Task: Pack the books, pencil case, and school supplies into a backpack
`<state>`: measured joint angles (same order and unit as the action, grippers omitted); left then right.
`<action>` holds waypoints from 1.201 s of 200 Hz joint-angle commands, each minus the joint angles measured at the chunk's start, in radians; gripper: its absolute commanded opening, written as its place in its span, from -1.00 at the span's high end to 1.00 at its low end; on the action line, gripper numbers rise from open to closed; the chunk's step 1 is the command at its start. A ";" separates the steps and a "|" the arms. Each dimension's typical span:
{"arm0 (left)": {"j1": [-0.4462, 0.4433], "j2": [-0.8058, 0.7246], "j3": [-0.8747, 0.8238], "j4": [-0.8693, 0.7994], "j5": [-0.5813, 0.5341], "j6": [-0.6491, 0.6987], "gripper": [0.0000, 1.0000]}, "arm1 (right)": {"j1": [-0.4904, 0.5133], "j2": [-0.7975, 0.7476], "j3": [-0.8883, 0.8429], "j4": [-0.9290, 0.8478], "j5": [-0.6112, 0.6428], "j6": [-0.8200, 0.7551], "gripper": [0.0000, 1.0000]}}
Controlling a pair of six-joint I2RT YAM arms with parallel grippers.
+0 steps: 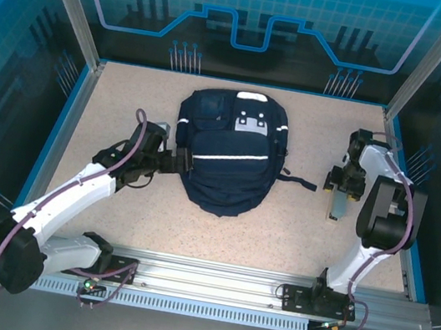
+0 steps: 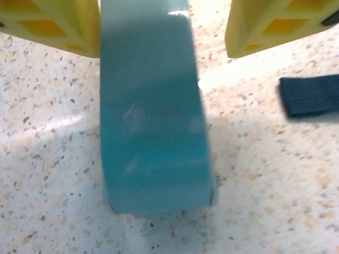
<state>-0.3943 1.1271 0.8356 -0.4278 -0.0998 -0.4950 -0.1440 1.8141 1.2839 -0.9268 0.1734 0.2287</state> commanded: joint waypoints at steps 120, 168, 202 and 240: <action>-0.093 0.195 0.242 -0.139 0.129 0.252 -0.97 | 0.023 -0.153 -0.103 0.086 -0.007 0.060 0.46; -0.231 0.348 0.409 -0.169 0.112 0.418 -0.97 | 0.045 -0.408 -0.189 0.198 -0.302 0.096 0.52; -0.298 0.510 0.539 -0.247 0.062 0.574 -0.88 | 0.098 -0.531 -0.253 0.256 -0.443 0.135 0.52; -0.333 0.672 0.630 -0.261 -0.041 0.716 -0.79 | 0.118 -0.593 -0.289 0.268 -0.507 0.151 0.52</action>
<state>-0.7151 1.7248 1.4052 -0.6277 -0.0452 0.0841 -0.0380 1.2667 1.0134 -0.7021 -0.2321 0.3523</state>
